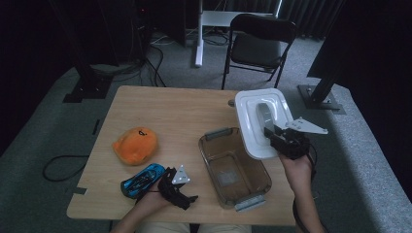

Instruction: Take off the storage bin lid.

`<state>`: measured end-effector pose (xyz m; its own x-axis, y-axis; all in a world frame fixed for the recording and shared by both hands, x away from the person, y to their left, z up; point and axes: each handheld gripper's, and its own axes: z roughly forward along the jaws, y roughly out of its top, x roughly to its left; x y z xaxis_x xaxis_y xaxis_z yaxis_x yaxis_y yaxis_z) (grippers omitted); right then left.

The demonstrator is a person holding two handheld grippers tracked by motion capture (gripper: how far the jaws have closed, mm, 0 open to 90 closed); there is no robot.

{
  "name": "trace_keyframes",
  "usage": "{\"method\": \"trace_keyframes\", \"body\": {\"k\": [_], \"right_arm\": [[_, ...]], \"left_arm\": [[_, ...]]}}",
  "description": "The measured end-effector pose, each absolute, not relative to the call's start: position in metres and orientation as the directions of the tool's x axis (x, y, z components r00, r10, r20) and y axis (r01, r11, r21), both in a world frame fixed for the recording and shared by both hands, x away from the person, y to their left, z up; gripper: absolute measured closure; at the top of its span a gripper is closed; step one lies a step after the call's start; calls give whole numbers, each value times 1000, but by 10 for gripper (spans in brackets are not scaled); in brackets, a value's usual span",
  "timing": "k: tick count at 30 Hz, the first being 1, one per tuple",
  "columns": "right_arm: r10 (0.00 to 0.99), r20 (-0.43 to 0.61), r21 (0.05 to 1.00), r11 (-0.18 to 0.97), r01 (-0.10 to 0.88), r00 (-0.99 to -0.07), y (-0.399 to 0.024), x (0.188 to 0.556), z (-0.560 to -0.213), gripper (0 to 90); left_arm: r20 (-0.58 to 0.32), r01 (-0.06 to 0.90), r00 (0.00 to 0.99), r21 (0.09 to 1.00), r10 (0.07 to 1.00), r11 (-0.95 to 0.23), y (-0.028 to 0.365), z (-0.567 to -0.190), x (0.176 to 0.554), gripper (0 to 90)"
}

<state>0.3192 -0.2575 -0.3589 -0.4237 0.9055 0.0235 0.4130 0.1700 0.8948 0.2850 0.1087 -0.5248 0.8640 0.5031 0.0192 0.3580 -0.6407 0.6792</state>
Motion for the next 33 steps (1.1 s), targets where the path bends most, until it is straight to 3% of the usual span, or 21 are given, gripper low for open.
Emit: {"method": "trace_keyframes", "body": {"k": [15,33], "right_arm": [[942,53,881,111,459,-331,-288,345,-380,680],[963,94,827,67,559,-254,-306,370,-441,679]], "left_arm": [[20,357,865,678,502,-642,109,-525,285,14],[20,357,865,677,501,-644,109,-525,285,14]]}}
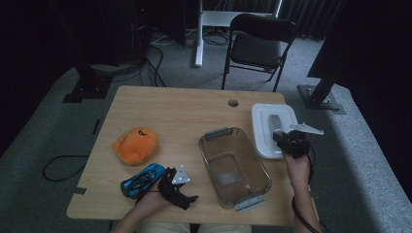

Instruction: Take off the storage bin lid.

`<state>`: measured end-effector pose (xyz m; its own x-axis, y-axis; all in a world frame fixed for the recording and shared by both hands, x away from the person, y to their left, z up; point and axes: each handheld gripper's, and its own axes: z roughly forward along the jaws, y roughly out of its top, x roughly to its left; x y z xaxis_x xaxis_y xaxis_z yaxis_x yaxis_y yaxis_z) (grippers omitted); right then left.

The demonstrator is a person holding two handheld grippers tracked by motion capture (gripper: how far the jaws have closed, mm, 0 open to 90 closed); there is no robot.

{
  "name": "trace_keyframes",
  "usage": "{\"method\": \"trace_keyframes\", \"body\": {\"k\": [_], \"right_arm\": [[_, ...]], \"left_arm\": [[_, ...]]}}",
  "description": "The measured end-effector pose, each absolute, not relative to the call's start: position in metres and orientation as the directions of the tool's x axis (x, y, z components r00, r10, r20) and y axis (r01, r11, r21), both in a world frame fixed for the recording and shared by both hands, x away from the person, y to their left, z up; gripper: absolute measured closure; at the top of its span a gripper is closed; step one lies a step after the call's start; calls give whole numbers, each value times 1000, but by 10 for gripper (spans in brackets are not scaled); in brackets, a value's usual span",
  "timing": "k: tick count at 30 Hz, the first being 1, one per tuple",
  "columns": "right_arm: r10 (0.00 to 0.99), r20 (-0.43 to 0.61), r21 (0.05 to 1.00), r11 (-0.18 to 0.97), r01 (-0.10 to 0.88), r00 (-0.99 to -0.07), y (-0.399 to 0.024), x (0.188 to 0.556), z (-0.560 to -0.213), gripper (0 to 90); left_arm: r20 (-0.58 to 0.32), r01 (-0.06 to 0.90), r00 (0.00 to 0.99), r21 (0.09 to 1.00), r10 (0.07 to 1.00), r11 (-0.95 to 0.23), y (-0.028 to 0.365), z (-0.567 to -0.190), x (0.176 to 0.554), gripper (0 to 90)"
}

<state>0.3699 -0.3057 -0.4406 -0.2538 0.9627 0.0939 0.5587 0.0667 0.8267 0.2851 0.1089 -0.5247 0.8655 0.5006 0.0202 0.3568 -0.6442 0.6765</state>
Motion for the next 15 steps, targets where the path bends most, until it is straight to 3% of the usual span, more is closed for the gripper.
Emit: {"method": "trace_keyframes", "body": {"k": [15], "right_arm": [[967,136,766,37,642,-218,-303,387,-492,679]], "left_arm": [[20,357,865,676,501,-644,109,-525,285,14]]}}
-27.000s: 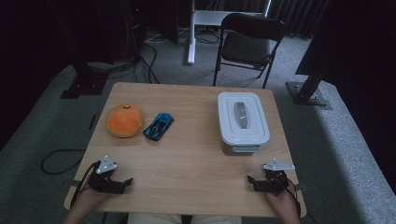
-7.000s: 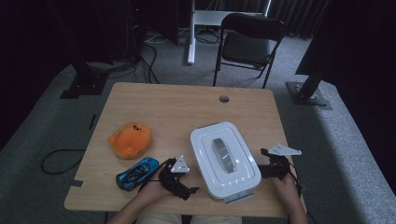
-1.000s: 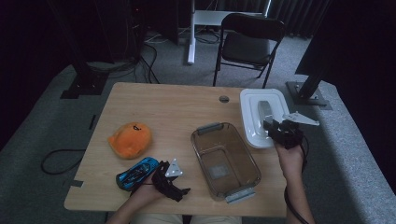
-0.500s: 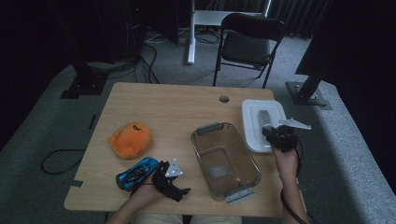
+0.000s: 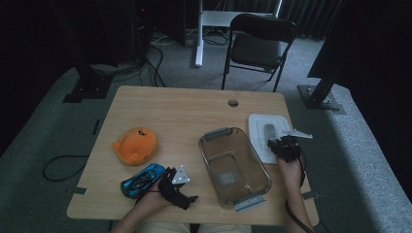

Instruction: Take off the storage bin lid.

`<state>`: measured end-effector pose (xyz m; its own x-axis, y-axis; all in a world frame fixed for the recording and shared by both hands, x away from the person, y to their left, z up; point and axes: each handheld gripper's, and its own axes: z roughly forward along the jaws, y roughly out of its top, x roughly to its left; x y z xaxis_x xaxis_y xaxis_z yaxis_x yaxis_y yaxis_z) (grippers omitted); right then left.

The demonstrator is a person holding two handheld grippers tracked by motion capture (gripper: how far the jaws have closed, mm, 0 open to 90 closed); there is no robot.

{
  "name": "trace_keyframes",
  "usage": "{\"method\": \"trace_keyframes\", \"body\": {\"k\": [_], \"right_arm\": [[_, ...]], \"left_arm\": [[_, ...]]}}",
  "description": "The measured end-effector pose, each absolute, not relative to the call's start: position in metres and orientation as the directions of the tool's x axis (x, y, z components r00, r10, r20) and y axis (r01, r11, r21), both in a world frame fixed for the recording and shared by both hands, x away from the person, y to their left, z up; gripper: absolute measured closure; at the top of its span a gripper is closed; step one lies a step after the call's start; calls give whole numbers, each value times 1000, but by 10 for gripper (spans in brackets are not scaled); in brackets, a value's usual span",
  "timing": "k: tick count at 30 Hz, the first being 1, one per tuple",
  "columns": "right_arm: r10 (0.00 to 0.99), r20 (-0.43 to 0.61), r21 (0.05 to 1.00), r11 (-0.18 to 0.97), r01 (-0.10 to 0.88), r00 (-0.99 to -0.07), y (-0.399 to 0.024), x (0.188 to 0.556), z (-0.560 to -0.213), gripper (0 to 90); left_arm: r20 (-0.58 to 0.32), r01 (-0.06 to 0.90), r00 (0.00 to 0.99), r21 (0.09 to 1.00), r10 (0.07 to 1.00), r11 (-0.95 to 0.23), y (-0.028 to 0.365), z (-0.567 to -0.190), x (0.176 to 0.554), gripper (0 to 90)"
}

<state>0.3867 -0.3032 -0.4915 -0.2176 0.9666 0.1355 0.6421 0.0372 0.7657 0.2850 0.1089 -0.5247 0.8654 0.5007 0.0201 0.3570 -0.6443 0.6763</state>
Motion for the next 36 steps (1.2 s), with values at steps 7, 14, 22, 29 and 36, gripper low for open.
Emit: {"method": "trace_keyframes", "body": {"k": [7,14,22,29,36], "right_arm": [[966,155,755,17,655,-204,-304,388,-504,679],[969,146,759,20,650,-200,-302,386,-517,678],[970,131,755,36,655,-204,-300,387,-515,636],[963,140,765,42,643,-229,-301,381,-504,456],[934,142,754,113,647,-329,-297,368,-494,166]], "left_arm": [[20,357,865,676,501,-644,109,-525,285,14],[19,362,861,678,508,-640,109,-525,285,14],[20,365,859,678,512,-638,109,-525,285,15],[22,367,856,677,516,-638,108,-525,286,14],[21,380,852,664,523,-645,105,-523,287,14]]}}
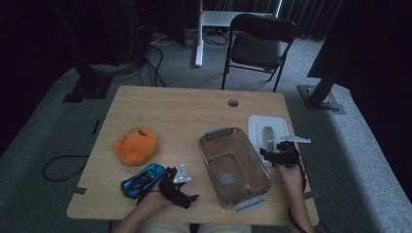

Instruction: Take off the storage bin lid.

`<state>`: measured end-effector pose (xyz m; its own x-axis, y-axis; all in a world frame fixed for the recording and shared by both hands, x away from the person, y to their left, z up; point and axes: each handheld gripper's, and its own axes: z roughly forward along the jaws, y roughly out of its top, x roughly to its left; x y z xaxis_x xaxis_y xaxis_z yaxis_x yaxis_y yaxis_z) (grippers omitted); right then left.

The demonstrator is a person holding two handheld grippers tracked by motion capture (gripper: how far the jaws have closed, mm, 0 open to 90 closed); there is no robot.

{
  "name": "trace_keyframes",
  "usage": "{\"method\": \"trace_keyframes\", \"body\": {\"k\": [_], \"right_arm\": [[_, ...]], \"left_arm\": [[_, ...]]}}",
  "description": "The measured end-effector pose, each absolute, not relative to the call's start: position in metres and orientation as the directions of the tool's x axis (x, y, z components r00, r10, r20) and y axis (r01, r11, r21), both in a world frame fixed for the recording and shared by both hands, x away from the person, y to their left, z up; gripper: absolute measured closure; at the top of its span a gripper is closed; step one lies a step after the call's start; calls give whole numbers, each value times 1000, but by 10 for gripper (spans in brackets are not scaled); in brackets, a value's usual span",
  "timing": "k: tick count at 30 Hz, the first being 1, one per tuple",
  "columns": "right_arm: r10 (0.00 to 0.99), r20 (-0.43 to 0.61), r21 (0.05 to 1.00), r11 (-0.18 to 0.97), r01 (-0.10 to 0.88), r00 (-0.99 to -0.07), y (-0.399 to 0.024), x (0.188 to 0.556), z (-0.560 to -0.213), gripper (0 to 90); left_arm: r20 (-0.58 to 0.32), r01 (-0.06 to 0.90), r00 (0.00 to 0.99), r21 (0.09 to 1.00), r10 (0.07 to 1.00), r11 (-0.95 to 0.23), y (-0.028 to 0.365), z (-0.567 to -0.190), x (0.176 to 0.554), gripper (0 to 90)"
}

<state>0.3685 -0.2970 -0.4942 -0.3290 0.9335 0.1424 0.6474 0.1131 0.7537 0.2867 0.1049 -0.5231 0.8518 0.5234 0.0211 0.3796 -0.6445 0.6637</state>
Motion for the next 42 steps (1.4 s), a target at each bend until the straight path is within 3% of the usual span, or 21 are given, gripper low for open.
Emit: {"method": "trace_keyframes", "body": {"k": [13,27,42], "right_arm": [[889,93,766,224,602,-449,-290,332,-506,134],[848,112,749,270,604,-518,-279,307,-515,139],[830,119,737,293,609,-544,-264,298,-513,176]], "left_arm": [[27,385,833,688,552,-616,91,-505,292,14],[72,385,805,691,589,-611,71,-491,306,15],[120,389,795,651,594,-652,77,-483,322,14]]}}
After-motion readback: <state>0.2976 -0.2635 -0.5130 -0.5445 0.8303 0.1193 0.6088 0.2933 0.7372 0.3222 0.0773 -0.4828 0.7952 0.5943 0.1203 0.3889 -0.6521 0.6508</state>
